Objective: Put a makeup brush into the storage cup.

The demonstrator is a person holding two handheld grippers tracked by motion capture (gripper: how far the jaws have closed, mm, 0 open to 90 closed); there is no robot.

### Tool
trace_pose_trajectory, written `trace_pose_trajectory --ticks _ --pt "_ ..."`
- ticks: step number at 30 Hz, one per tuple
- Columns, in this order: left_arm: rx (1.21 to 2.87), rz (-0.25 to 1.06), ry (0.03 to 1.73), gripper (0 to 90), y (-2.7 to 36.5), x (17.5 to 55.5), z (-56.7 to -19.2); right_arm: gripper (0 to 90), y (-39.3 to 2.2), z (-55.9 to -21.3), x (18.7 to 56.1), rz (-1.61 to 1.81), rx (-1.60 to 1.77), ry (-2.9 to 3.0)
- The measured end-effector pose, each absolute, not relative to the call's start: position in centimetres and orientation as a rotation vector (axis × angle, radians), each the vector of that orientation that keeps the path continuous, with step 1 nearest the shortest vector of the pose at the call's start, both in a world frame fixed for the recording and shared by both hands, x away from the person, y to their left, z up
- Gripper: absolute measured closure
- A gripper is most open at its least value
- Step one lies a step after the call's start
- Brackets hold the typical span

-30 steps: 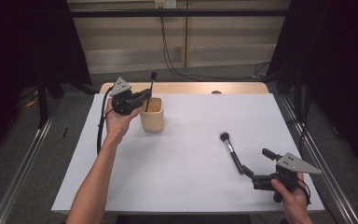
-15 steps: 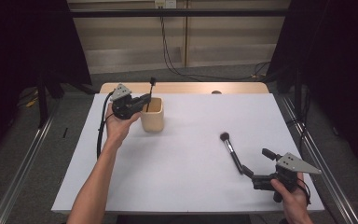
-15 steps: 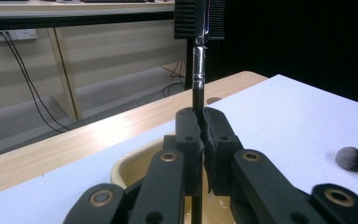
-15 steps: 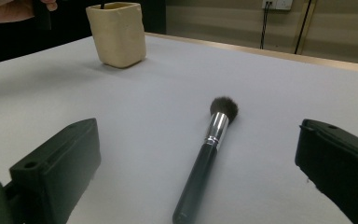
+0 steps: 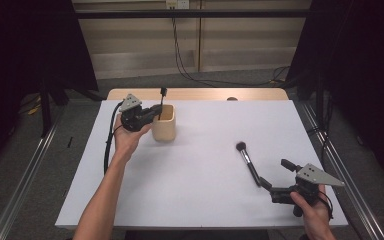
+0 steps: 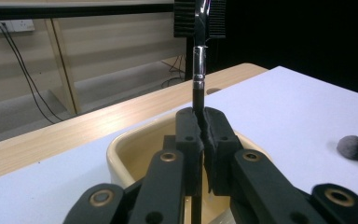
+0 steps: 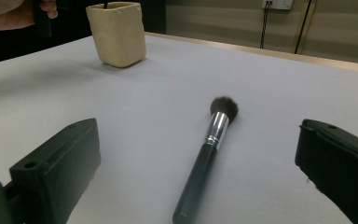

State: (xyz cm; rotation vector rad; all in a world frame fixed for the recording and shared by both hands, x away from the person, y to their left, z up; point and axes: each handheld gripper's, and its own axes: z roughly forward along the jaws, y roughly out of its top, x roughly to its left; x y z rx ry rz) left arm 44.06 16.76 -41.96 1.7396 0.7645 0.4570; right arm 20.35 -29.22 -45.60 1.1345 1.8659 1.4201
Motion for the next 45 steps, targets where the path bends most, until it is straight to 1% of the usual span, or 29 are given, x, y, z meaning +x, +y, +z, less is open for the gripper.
trace_pose_trajectory --ticks 12,15,17,20,26,28,29,32,36,39,43,45 --pt "1.753 0.448 0.765 85.0 16.9 43.9 -42.0 0.0 -29.2 -45.6 20.4 1.422 1.136 1.865" --pt "1.743 0.451 0.771 81.7 16.9 43.8 -41.9 0.0 -29.2 -45.6 20.4 1.422 1.136 1.866" --pt "1.748 0.457 0.766 81.6 16.9 43.8 -41.9 0.0 -29.2 -45.6 20.4 1.423 1.135 1.866" --pt "1.737 0.462 0.768 76.6 16.9 43.6 -41.8 0.0 -29.2 -45.6 20.4 1.426 1.137 1.865" --pt "1.729 0.465 0.777 63.3 17.2 43.4 -41.6 0.0 -29.2 -45.6 20.4 1.426 1.137 1.865" --pt "1.730 0.451 0.787 55.6 17.3 43.3 -41.6 0.0 -29.2 -45.6 20.4 1.426 1.136 1.864" --pt "1.733 0.452 0.794 49.7 17.3 43.3 -41.6 0.0 -29.2 -45.6 20.4 1.426 1.136 1.865" --pt "1.731 0.452 0.810 41.0 17.4 43.1 -41.6 0.0 -29.1 -45.6 20.4 1.425 1.135 1.864" --pt "1.717 0.453 0.836 23.8 17.6 42.8 -41.2 0.0 -29.2 -45.6 20.4 1.420 1.130 1.869" --pt "1.698 0.447 0.848 12.9 17.9 42.5 -41.0 0.0 -29.2 -45.6 20.4 1.422 1.131 1.866" --pt "1.689 0.429 0.869 4.7 18.2 42.1 -40.7 0.0 -29.2 -45.6 20.4 1.420 1.131 1.866" --pt "1.682 0.431 0.851 3.7 18.3 41.7 -40.2 0.0 -29.2 -45.6 20.4 1.417 1.128 1.867"
